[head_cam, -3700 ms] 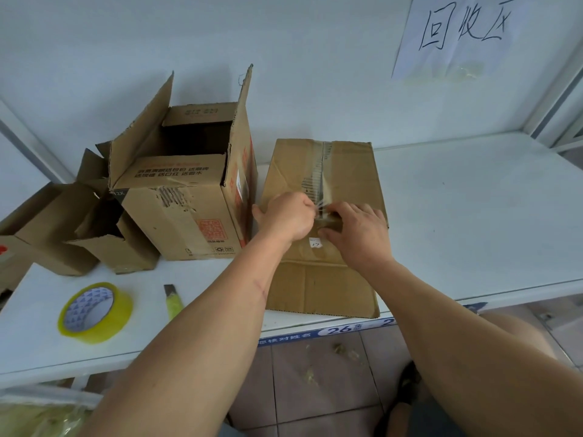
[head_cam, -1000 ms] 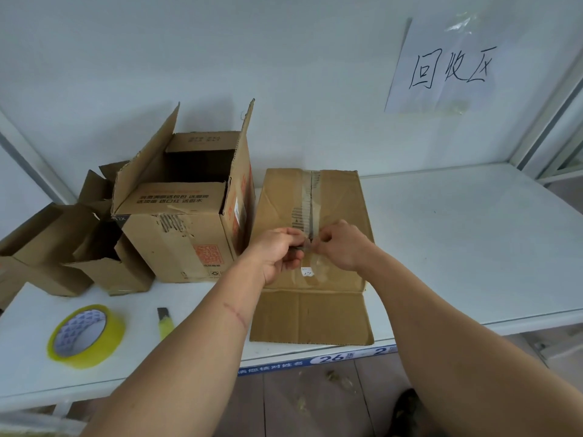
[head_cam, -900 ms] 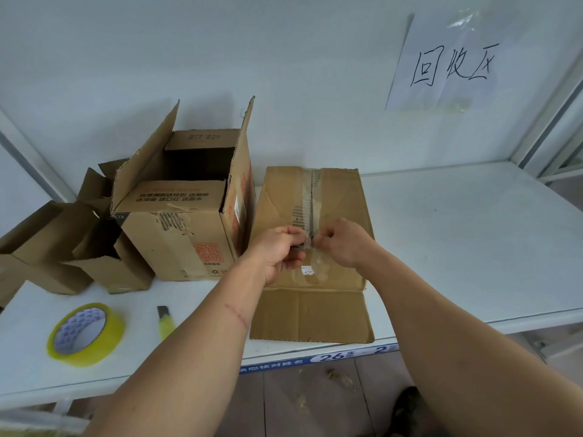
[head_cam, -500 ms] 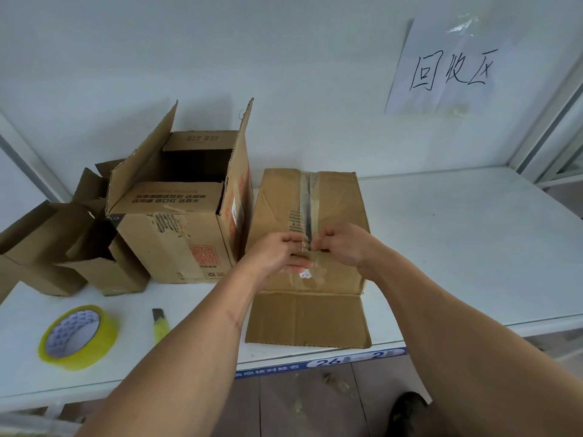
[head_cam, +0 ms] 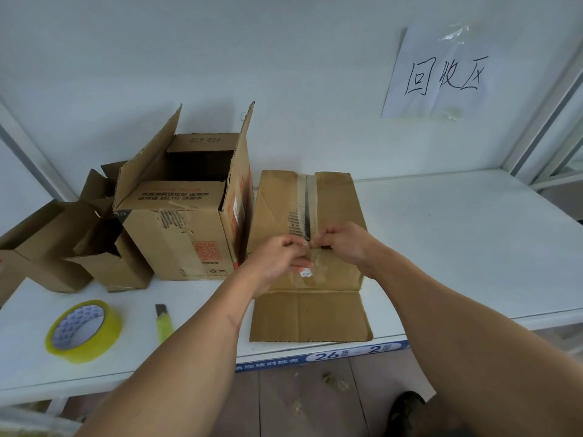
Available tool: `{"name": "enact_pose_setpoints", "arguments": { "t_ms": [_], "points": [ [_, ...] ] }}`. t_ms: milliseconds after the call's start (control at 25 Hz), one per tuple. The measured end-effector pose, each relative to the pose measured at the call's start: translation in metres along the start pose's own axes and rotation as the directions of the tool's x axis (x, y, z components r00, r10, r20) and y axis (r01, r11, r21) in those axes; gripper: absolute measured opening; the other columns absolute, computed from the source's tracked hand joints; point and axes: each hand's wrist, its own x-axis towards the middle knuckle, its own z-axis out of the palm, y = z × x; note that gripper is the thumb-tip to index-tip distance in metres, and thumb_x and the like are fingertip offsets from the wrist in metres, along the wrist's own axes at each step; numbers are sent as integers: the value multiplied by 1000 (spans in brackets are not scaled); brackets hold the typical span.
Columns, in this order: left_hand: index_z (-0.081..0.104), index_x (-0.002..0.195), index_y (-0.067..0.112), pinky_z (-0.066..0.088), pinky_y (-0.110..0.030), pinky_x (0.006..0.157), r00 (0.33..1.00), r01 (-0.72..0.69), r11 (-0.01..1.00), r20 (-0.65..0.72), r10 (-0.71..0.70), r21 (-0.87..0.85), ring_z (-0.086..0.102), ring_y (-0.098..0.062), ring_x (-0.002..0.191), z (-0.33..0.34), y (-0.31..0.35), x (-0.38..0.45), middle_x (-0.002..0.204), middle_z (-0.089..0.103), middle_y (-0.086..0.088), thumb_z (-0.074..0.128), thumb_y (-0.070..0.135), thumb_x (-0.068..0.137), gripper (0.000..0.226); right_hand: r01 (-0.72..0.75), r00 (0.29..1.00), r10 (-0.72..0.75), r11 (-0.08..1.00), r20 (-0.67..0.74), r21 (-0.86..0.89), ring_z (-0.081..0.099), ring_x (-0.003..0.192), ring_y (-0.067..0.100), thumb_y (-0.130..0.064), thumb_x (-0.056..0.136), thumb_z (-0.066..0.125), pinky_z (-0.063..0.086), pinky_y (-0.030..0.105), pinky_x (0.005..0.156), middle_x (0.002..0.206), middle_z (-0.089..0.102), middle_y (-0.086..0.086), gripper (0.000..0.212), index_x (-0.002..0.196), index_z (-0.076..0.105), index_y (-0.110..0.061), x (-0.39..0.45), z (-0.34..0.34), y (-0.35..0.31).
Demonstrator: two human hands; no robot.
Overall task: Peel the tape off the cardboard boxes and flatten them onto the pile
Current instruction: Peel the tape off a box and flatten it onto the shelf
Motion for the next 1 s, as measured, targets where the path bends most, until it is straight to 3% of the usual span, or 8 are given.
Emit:
{"name": "enact_pose_setpoints", "arguments": {
  "t_ms": [200, 320, 400, 520, 600, 680, 840, 1000],
  "points": [
    [61, 102, 6, 56, -31, 88, 999, 50, 990, -6, -51, -134, 72, -22, 86, 1, 5, -2, 95, 71, -8, 62, 10, 94, 9, -11, 1000, 11, 1000, 26, 13, 54, 74, 9, -16, 91, 62, 40, 21, 66, 72, 62, -9, 17, 74, 62, -17, 1, 1, -4],
    [62, 99, 6, 55, -37, 91, 995, 94, 972, -9, -99, -214, 73, -27, 84, 0, 8, -1, 88, 73, -9, 61, 4, 93, 6, 23, 997, -17, 996, 71, -90, 54, 78, 9, -25, 95, 59, 43, 25, 69, 82, 64, -4, 16, 83, 65, -16, 3, -3, 0],
    [61, 94, 6, 53, -43, 93, 994, 98, 965, -17, -105, -243, 72, -26, 76, -1, 7, 1, 79, 73, -7, 60, 1, 92, 6, 89, 990, -60, 969, 128, -232, 57, 88, 11, -29, 95, 57, 47, 32, 80, 96, 67, -1, 13, 96, 66, -19, 5, -6, 6],
    [62, 86, 7, 55, -45, 90, 996, 83, 971, -23, -90, -224, 69, -20, 65, -4, 8, 4, 77, 70, -8, 58, 0, 92, 10, 205, 967, -64, 768, 246, -607, 55, 100, 16, -25, 97, 51, 38, 30, 86, 105, 62, -8, 20, 111, 59, -35, 8, -6, 11],
    [62, 83, 8, 56, -42, 84, 997, 64, 982, -33, -71, -177, 67, -19, 64, -2, 6, 4, 81, 69, -11, 57, 2, 93, 13, 215, 971, -54, 622, 232, -753, 56, 104, 22, -28, 100, 45, 37, 32, 86, 105, 62, -2, 23, 117, 61, -28, 10, -2, 8],
    [62, 84, 8, 55, -36, 77, 999, 21, 990, -40, -26, -137, 67, -19, 66, 1, 2, -2, 83, 68, -12, 57, 5, 94, 12, 176, 979, -28, 621, 203, -764, 58, 105, 24, -31, 100, 47, 40, 32, 82, 102, 63, -2, 23, 114, 63, -26, 15, -2, 10],
    [62, 90, 3, 57, -34, 71, 990, -137, 915, -26, 138, -379, 65, -23, 66, -12, 20, -15, 83, 67, -13, 55, 15, 96, 15, 144, 978, 22, 657, 209, -740, 56, 102, 20, -30, 99, 51, 42, 32, 83, 100, 59, -6, 25, 120, 64, -28, 19, -9, 8],
    [59, 105, 5, 50, -27, 49, 997, -60, 994, -47, 56, -97, 58, -17, 50, -3, 36, -12, 82, 71, -7, 51, 17, 101, 15, 191, 974, -61, 737, 217, -649, 54, 86, 20, -16, 94, 54, 42, 29, 69, 81, 56, -6, 16, 81, 57, -25, 20, 1, -6]
  ]
}}
